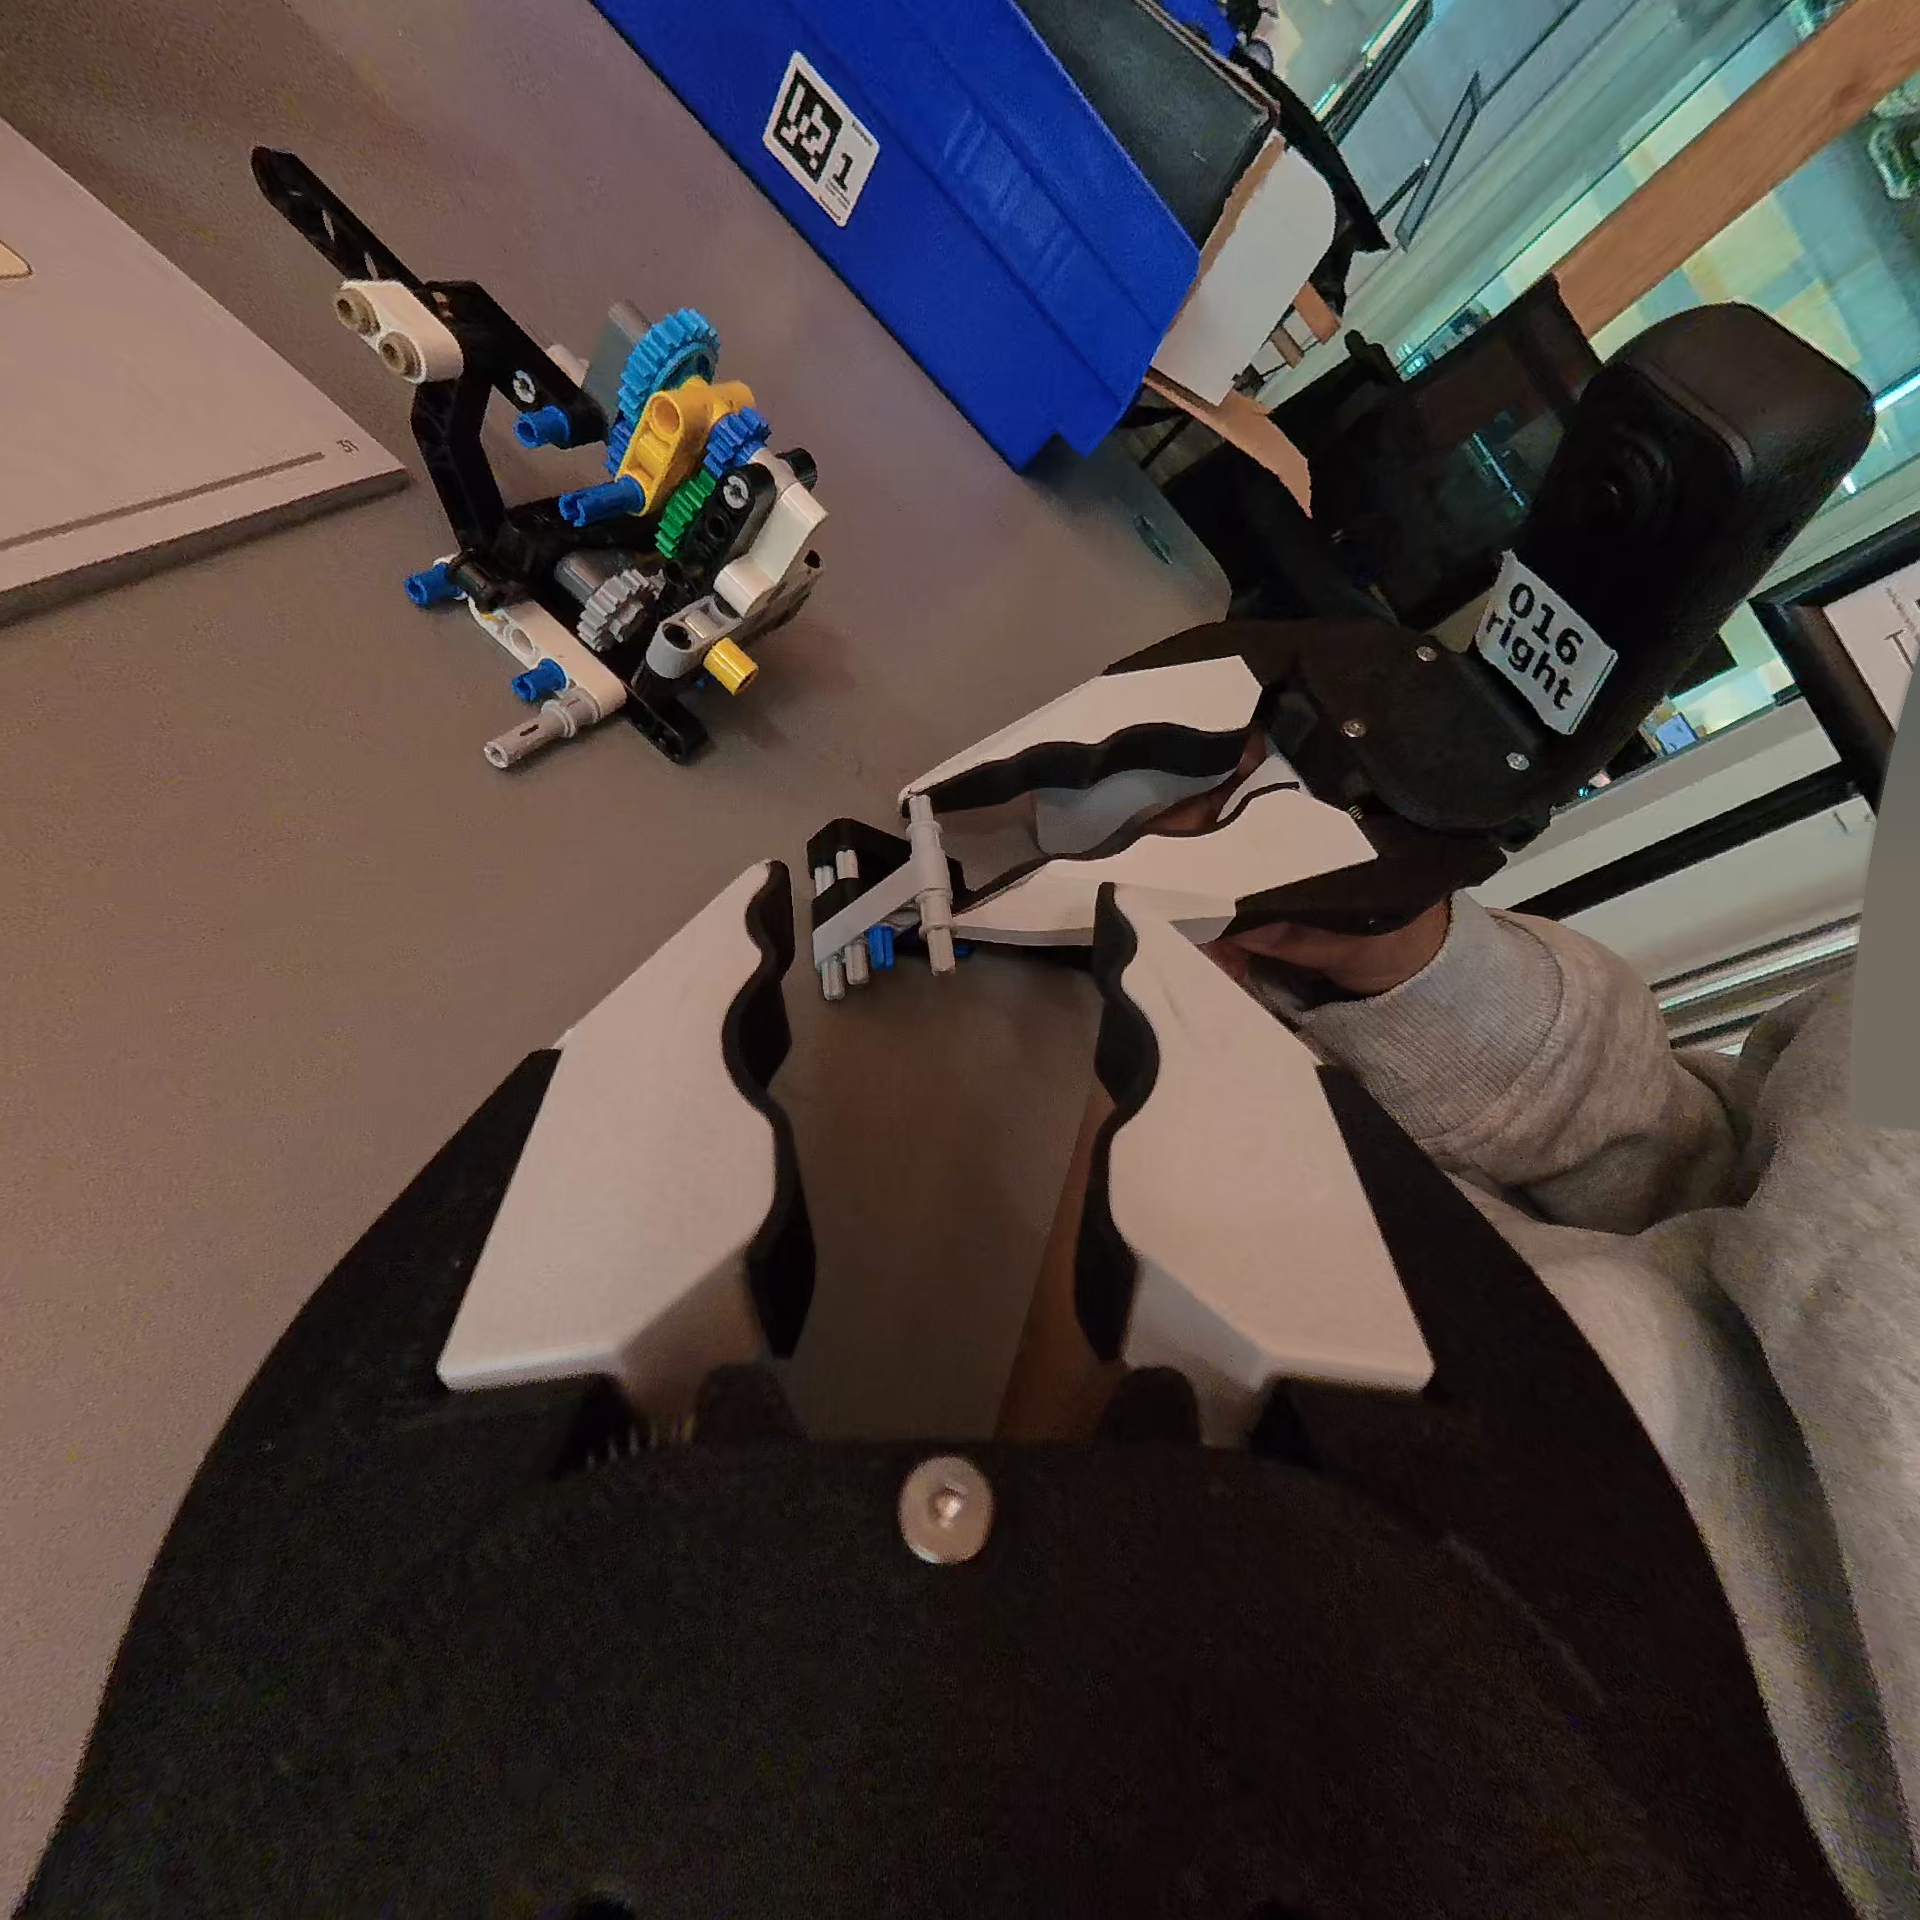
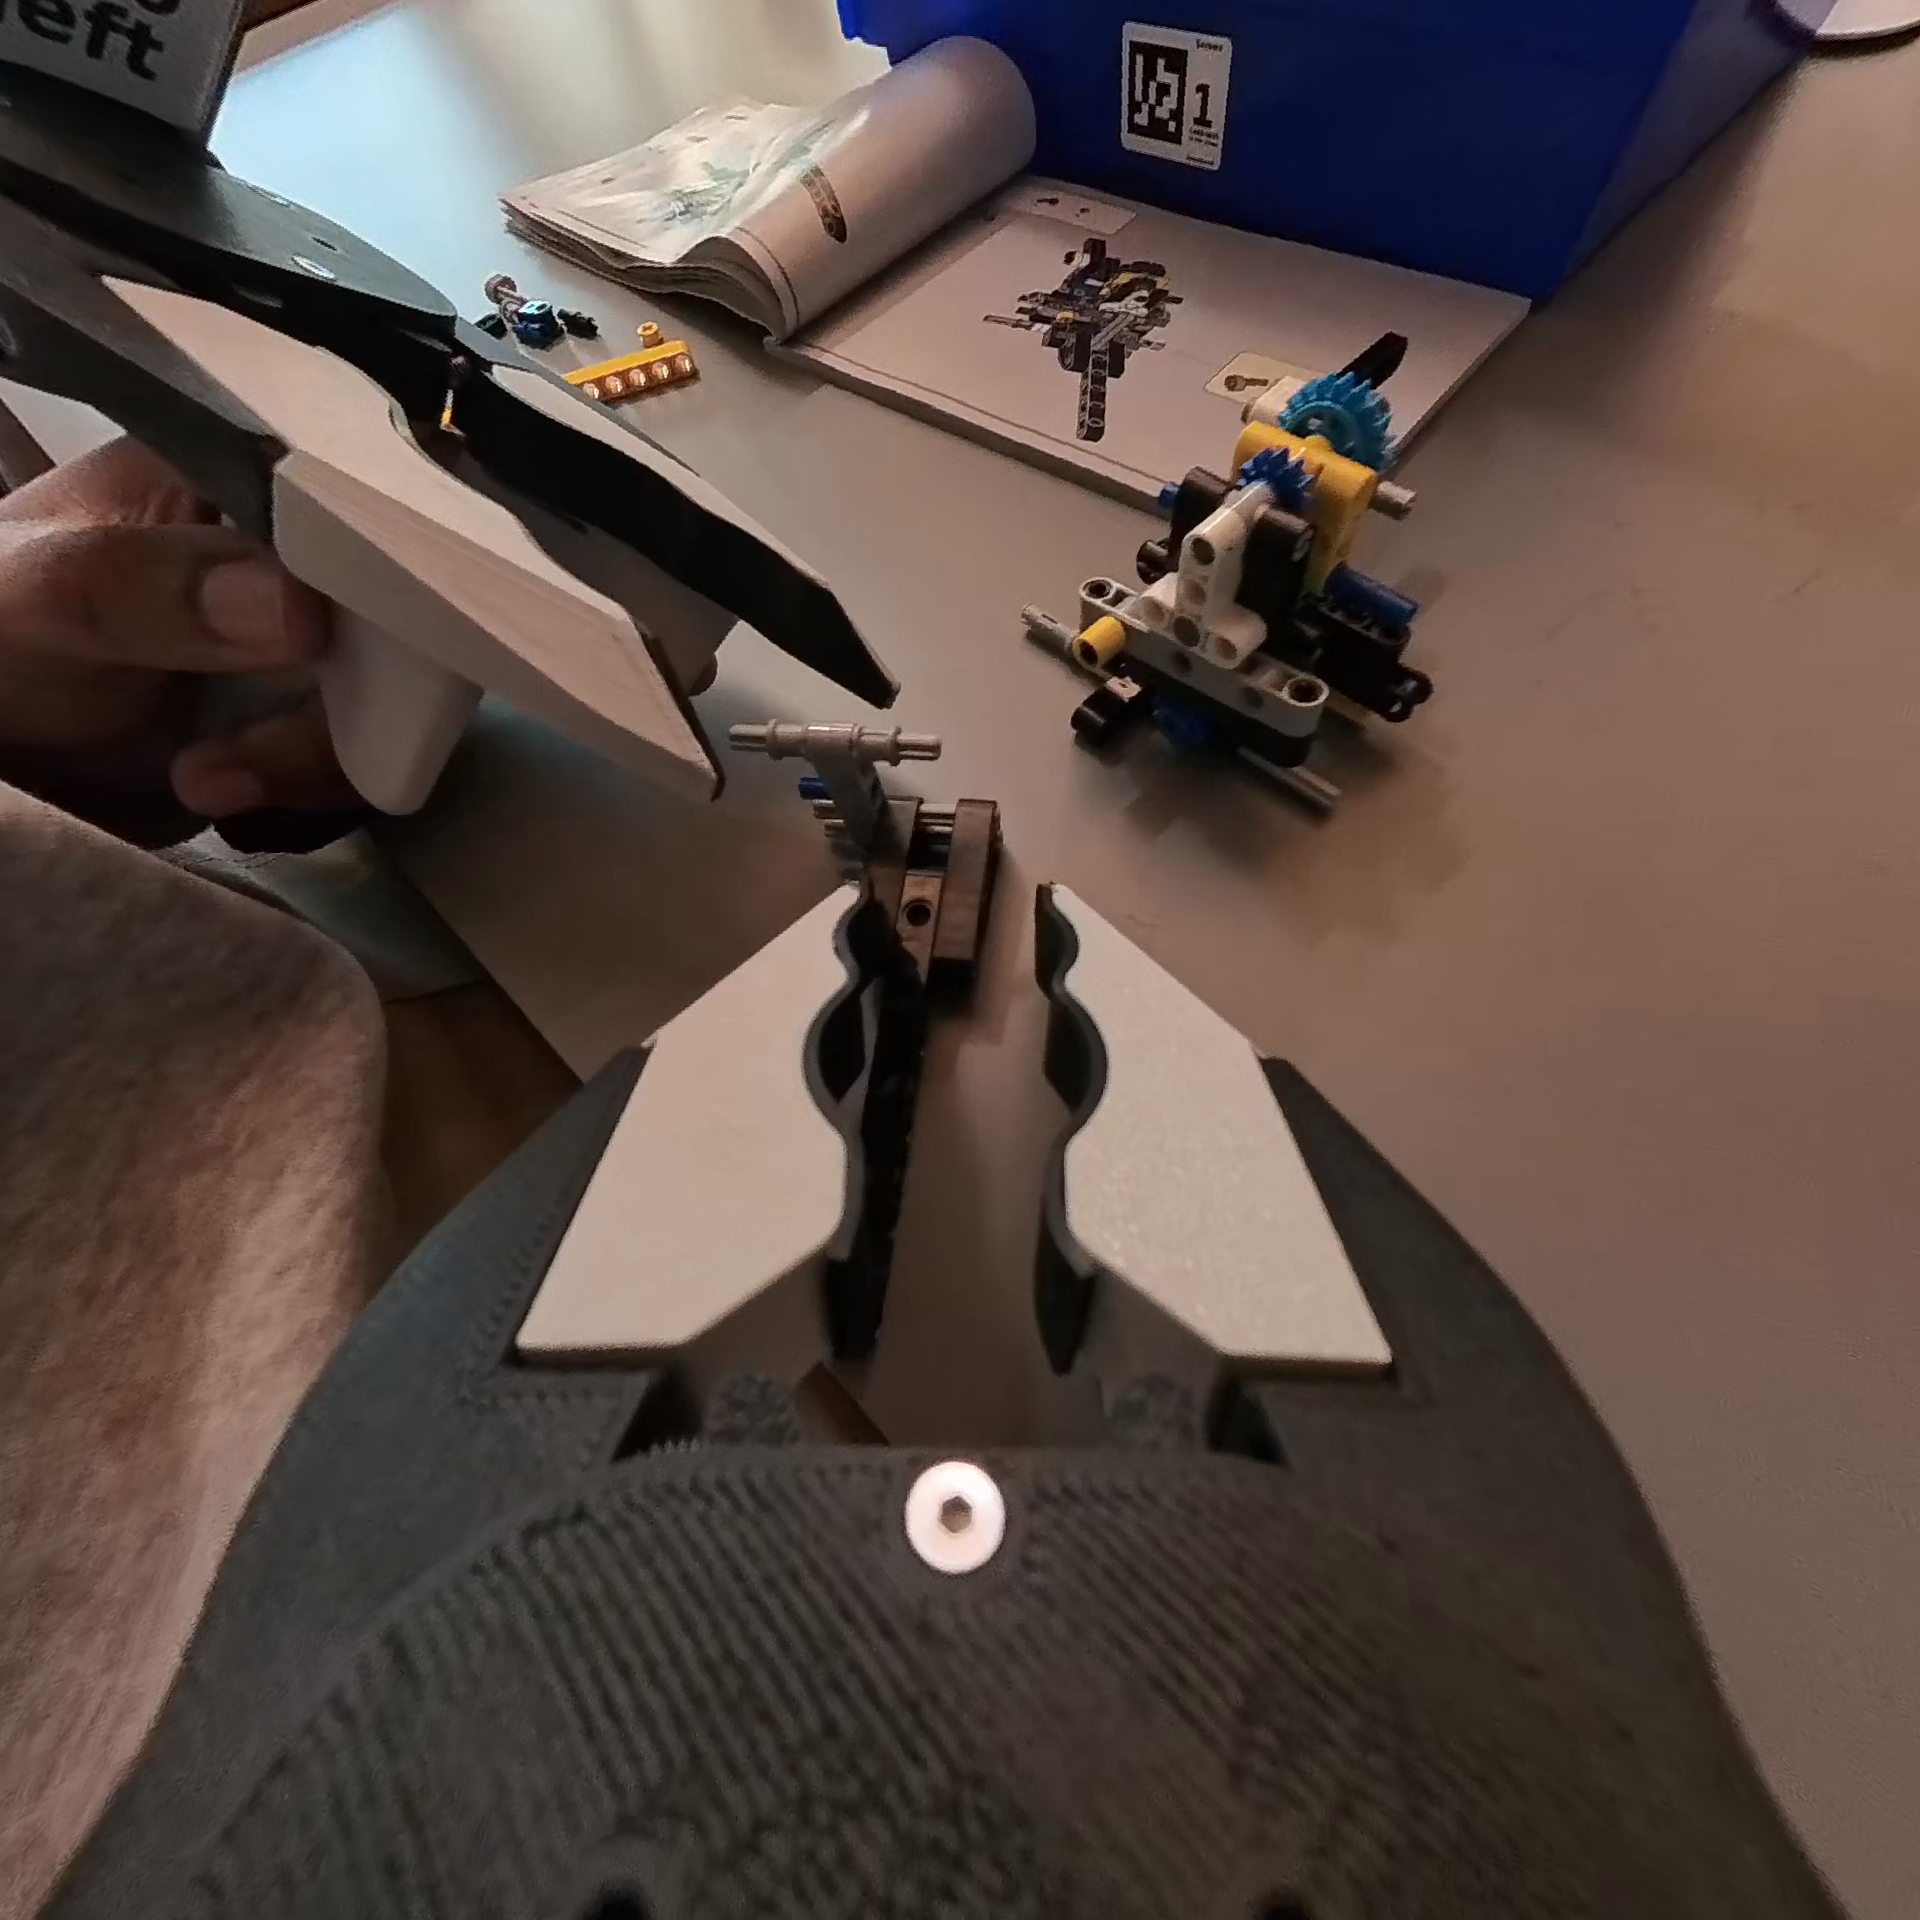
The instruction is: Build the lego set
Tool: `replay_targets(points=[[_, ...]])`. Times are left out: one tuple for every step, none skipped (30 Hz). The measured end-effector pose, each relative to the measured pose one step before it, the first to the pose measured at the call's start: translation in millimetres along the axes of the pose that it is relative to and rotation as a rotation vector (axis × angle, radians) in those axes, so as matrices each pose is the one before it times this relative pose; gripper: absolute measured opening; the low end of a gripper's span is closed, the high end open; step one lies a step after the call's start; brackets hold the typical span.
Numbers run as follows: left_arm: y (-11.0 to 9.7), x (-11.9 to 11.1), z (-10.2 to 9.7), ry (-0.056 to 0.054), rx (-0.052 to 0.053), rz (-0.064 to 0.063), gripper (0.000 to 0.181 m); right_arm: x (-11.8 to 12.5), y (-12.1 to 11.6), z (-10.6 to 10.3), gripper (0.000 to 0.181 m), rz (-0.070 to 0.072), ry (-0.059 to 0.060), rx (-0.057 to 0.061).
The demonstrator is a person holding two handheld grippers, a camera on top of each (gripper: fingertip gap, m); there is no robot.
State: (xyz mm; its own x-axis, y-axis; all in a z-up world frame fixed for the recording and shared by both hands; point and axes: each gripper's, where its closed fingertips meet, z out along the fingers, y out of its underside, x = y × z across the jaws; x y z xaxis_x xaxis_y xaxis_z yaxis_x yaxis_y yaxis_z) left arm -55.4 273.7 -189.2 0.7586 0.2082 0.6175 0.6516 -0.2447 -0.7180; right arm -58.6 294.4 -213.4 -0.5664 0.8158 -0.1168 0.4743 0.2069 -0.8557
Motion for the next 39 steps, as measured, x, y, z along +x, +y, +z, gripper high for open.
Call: replay_targets(points=[[0.15,-0.01,0.17,-0.0015,-0.0012,0.0010,0.055,0.22,-0.04,-0.03,0.029,-0.0003,0.0028,0.0008],[0.04,-0.05,0.03,-0.0011,-0.0005,0.0008,0.055,0.14,-0.05,-0.02,0.029,0.0001,0.0025,0.0009],[0.03,-0.14,-0.02,-0.0009,-0.0002,0.0001,0.055,0.23,0.02,-0.10,0.029,0.0004,0.0026,0.0005],[-0.02,-0.13,0.01,-0.0010,0.0001,-0.0001,0.055,0.37,-0.07,-0.05,0.029,0.0016,0.0033,0.0010],[-0.05,-0.11,0.02,-0.0007,0.0003,0.0001,0.055,0.52,-0.07,-0.05,0.028,0.0024,0.0038,0.0008],[0.06,-0.02,-0.08,-0.0005,0.0002,0.0000,0.055,0.65,-0.09,-0.08,0.027,0.0033,0.0035,0.0009],[-0.13,-0.03,0.00,-0.0005,0.0004,0.0003,0.055,0.49,-0.07,-0.05,0.026,0.0029,0.0028,0.0006],[0.03,-0.01,-0.06,-0.0002,0.0005,0.0004,0.055,0.58,-0.10,-0.13,0.025,0.0014,0.0037,0.0004],[0.04,0.03,0.01,-0.0002,0.0002,0.0003,0.055,0.51,-0.12,-0.04,0.024,-0.0001,0.0046,0.0004],[-0.08,0.03,-0.03,-0.0002,0.0001,0.0001,0.056,0.44,-0.19,-0.15,0.022,-0.0018,0.0047,0.0009],[0.02,0.02,-0.01,0.0001,-0.0001,-0.0001,0.056,0.18,-0.15,-0.13,0.021,-0.0035,0.0036,0.0006],[-0.01,-0.02,-0.08,0.0000,0.0003,-0.0001,0.056,0.01,-0.20,-0.02,0.020,-0.0038,0.0034,0.0007],[-0.09,0.00,-0.04,0.0002,0.0008,0.0001,0.056,0.04,-0.06,0.00,0.019,-0.0036,0.0027,0.0001],[-0.04,0.02,-0.06,0.0002,0.0005,-0.0001,0.056,0.02,0.02,0.07,0.019,-0.0023,0.0011,-0.0002],[0.00,0.03,0.00,0.0001,0.0000,-0.0002,0.056,-0.02,-0.03,-0.09,0.019,-0.0008,0.0006,-0.0002],[0.00,0.01,-0.08,0.0002,0.0001,-0.0001,0.056,0.15,0.05,-0.07,0.019,0.0002,0.0006,-0.0002],[-0.07,-0.04,0.00,0.0002,0.0000,-0.0002,0.056,0.26,0.04,-0.05,0.019,0.0006,0.0006,-0.0004],[-0.03,0.03,0.01,0.0002,0.0002,-0.0001,0.056,0.22,0.01,-0.18,0.019,0.0008,0.0008,-0.0004],[0.01,0.01,-0.09,0.0001,0.0001,-0.0002,0.056,0.44,0.06,-0.06,0.019,0.0016,0.0014,-0.0007],[0.03,-0.13,0.02,-0.0001,-0.0001,-0.0004,0.056,0.70,-0.02,-0.10,0.018,0.0025,0.0028,-0.0009],[0.00,-0.01,0.00,-0.0002,0.0000,-0.0002,0.056,0.79,-0.03,-0.15,0.018,0.0022,0.0037,-0.0005],[-0.01,0.03,0.00,0.0001,0.0001,-0.0003,0.056,1.21,-0.02,-0.23,0.017,0.0009,0.0057,-0.0001],[-0.02,-0.04,-0.02,0.0001,-0.0003,-0.0003,0.057,1.82,-0.02,-0.27,0.016,0.0011,0.0087,-0.0002],[0.01,0.01,-0.01,0.0000,-0.0001,-0.0002,0.057,2.18,-0.05,-0.49,0.014,0.0026,0.0096,0.0001],[0.04,-0.02,0.05,0.0001,0.0003,-0.0004,0.057,1.91,0.11,-0.54,0.014,0.0026,0.0063,-0.0002],[-0.11,-0.05,-0.06,0.0001,0.0005,-0.0004,0.057,2.18,0.24,-0.69,0.014,-0.0006,0.0064,-0.0007],[-0.02,0.06,-0.07,0.0003,0.0003,-0.0005,0.057,3.91,0.29,-1.32,0.014,-0.0044,0.0140,-0.0014],[0.01,-0.02,0.03,0.0004,0.0000,-0.0009,0.057,6.66,0.42,-1.94,0.013,-0.0043,0.0281,-0.0008],[-0.10,0.03,-0.07,0.0005,0.0004,-0.0008,0.057,8.42,0.47,-2.21,0.011,-0.0017,0.0360,0.0003],[-0.09,-0.09,-0.11,0.0008,0.0006,-0.0008,0.057,9.01,0.97,-2.12,0.005,0.0042,0.0365,-0.0012],[-0.11,0.11,0.02,0.0008,0.0003,-0.0010,0.057,9.85,0.99,-2.11,0.003,0.0117,0.0393,-0.0007],[0.01,0.05,-0.05,0.0010,0.0002,-0.0009,0.057,9.10,1.01,-1.71,0.002,0.0140,0.0339,-0.0013],[-0.06,-0.03,-0.05,0.0010,0.0002,-0.0010,0.057,7.74,0.97,-1.40,0.000,0.0164,0.0257,-0.0011],[-0.09,0.07,-0.07,0.0008,0.0004,-0.0007,0.057,6.57,0.67,-0.97,0.000,0.0181,0.0205,0.0005],[-0.14,0.06,-0.04,0.0008,0.0007,-0.0006,0.057,5.55,0.45,-0.89,0.001,0.0172,0.0155,0.0007],[-0.03,0.05,-0.03,0.0009,0.0005,-0.0010,0.057,5.64,0.47,-0.80,0.001,0.0157,0.0180,-0.0004],[-0.06,-0.02,-0.13,0.0011,0.0003,-0.0012,0.057,6.25,0.28,-0.69,0.001,0.0128,0.0243,-0.0005],[-0.13,0.04,-0.02,0.0013,0.0007,-0.0014,0.058,6.13,0.39,-0.73,0.001,0.0091,0.0233,-0.0001],[-0.02,-0.04,-0.09,0.0012,0.0006,-0.0015,0.058,6.06,0.33,-0.78,0.001,0.0095,0.0237,-0.0002]])
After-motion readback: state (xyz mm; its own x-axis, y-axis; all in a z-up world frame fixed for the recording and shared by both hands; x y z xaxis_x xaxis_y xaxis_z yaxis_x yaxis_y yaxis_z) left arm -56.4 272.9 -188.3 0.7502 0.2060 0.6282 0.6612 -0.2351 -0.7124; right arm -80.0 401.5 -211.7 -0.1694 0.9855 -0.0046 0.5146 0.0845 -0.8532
